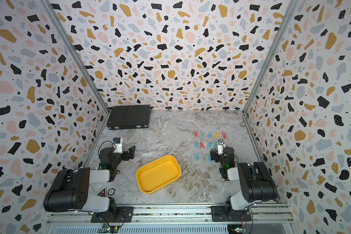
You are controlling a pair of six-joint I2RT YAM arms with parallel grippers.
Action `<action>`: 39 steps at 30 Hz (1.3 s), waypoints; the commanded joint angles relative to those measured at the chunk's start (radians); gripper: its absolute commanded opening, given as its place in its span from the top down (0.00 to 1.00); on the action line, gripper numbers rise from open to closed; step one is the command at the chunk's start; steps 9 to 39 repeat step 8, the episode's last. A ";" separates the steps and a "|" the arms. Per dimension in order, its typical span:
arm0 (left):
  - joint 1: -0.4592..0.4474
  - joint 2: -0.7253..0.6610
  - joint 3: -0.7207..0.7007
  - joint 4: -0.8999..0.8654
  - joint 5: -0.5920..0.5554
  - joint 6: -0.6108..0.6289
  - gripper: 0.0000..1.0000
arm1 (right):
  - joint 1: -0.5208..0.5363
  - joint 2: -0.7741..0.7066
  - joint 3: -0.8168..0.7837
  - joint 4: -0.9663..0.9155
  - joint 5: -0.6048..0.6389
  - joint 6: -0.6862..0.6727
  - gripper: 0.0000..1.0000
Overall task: Take the clothespins out of the storage box
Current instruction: Reset both arms
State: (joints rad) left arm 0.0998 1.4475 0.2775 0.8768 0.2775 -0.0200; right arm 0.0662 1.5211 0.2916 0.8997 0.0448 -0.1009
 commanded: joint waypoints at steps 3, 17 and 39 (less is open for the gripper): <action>-0.007 -0.006 0.025 0.035 -0.011 -0.003 0.00 | -0.003 -0.003 0.055 -0.001 0.043 0.036 0.01; -0.043 -0.017 0.036 -0.003 -0.080 0.011 0.00 | -0.002 -0.012 0.050 -0.010 0.059 0.040 0.01; -0.043 -0.017 0.036 -0.003 -0.080 0.011 0.00 | -0.002 -0.012 0.050 -0.010 0.059 0.040 0.01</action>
